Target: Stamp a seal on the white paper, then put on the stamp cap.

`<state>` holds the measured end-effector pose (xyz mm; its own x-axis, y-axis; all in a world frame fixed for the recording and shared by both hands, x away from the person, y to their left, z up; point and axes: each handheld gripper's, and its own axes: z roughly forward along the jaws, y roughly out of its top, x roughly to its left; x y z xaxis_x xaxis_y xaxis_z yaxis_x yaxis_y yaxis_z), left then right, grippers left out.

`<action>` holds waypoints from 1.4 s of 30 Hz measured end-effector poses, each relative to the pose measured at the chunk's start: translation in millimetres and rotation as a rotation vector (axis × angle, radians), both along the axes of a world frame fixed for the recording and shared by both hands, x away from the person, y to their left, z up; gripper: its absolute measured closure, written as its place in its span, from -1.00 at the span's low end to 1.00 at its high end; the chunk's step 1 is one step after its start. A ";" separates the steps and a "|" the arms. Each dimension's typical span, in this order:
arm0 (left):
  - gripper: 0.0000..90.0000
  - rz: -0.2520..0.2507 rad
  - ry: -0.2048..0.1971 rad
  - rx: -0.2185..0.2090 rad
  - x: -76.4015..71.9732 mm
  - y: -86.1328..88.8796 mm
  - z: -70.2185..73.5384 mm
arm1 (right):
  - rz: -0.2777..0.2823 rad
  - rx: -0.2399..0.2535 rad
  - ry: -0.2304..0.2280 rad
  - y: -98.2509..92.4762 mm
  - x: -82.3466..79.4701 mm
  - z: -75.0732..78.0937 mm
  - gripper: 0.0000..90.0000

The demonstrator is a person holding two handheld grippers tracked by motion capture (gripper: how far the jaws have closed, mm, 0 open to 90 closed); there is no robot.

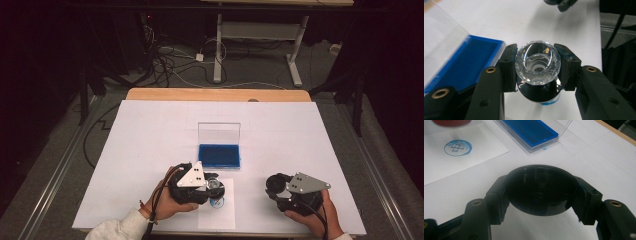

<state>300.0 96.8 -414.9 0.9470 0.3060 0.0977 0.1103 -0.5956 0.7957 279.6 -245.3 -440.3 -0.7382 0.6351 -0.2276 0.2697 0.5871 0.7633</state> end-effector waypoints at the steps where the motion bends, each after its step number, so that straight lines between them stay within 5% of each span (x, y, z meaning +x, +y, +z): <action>1: 0.22 0.009 -0.005 -0.010 0.2 3.2 2.1 | 0.000 0.001 -0.002 0.0 -0.1 0.2 -0.16; 6: 0.22 0.087 -0.034 -0.033 6.8 28.6 7.2 | 0.002 0.012 -0.013 -0.2 -1.6 2.6 -0.16; 13: 0.22 0.206 -0.027 -0.085 17.9 64.8 9.9 | -0.010 0.023 -0.017 -3.3 0.4 3.0 -0.16; 26: 0.22 0.226 -0.046 -0.112 18.8 76.4 14.8 | -0.010 0.023 -0.022 -3.9 5.1 4.0 -0.15; 42: 0.22 0.207 -0.025 -0.069 14.5 73.5 10.8 | 0.020 0.043 -0.005 -1.9 8.8 3.6 -0.15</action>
